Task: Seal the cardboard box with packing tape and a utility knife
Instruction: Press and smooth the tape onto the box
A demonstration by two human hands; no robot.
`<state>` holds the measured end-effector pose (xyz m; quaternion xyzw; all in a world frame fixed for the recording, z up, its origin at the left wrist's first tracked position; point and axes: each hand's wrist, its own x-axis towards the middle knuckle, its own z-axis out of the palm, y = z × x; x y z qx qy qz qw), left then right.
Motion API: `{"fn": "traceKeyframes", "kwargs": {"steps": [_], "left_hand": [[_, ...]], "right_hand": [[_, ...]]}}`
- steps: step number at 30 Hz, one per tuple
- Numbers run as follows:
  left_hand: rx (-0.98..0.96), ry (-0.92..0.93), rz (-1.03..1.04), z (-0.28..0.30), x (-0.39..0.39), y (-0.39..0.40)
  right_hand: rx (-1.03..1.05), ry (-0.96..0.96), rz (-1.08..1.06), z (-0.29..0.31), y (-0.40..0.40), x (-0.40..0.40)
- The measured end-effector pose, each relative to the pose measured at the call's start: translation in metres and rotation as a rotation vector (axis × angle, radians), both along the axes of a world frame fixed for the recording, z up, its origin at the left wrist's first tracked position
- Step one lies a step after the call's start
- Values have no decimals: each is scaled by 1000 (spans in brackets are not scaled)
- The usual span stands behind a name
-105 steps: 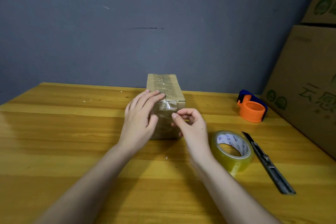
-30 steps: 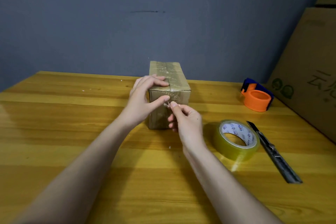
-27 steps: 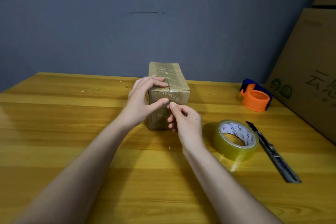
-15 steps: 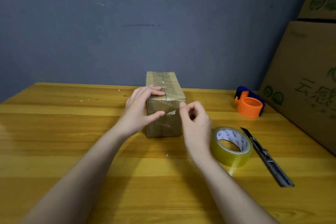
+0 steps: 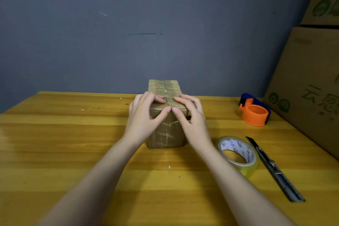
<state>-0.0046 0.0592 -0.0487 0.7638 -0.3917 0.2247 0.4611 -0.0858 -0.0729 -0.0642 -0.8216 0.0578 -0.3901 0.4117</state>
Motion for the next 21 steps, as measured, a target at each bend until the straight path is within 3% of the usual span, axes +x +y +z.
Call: {"fn": "traceKeyframes", "kwargs": {"steps": [6,21], "left_hand": [[-92,-57,-33,-9,3,-3],[-43,-188,-96,-24,7,2]], "right_hand": [[-1,-66,60,-12,-6,5],[-110,-102,92,-29,-4,-1]]}}
